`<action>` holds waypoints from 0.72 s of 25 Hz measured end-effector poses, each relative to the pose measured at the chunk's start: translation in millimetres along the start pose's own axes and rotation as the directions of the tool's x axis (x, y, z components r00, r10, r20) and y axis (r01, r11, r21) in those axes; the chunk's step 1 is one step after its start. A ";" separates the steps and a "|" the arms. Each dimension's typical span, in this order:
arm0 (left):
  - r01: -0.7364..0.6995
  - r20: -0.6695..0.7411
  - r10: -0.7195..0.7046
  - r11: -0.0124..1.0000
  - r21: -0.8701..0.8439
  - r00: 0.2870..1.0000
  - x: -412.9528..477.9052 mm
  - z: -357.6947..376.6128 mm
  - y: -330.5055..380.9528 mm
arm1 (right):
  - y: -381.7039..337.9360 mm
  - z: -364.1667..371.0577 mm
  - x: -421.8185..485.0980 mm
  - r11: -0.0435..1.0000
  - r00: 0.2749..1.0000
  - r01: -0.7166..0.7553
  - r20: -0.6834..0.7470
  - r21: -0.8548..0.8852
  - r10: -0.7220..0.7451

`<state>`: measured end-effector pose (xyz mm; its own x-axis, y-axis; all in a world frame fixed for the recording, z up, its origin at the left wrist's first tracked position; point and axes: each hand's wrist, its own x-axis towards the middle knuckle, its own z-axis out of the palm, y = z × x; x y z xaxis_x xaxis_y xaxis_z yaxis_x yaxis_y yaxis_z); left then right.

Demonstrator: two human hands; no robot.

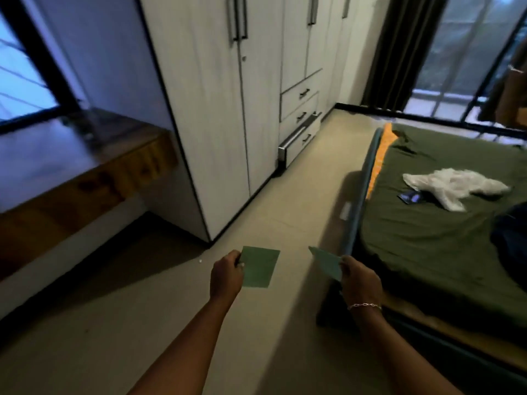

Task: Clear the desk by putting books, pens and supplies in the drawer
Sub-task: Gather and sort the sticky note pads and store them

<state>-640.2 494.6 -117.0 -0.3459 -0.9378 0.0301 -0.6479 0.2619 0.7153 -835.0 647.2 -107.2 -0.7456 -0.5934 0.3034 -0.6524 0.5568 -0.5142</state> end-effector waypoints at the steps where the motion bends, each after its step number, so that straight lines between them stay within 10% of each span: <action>1: 0.029 -0.052 -0.029 1.000 0.003 0.998 6.7 -25.7 -17.6 | -31.4 14.8 3.7 0.997 0.998 0.070 -0.007 0.030 -0.070; 6: 0.179 -0.285 -0.163 0.983 0.030 0.944 29.9 -157.6 -113.9 | -195.9 91.0 -12.6 0.922 0.940 0.340 -0.045 0.184 -0.338; 18: 0.392 -0.560 -0.446 0.893 -0.223 0.698 17.1 -444.0 -334.0 | -533.9 225.7 -122.6 0.704 0.808 0.367 0.167 0.608 -0.565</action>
<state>-128.3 289.9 -45.5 0.4278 -0.8991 0.0927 -0.5625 -0.1845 0.8059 -364.5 291.4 -51.0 -0.2110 -0.8912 0.4016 -0.6501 -0.1789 -0.7385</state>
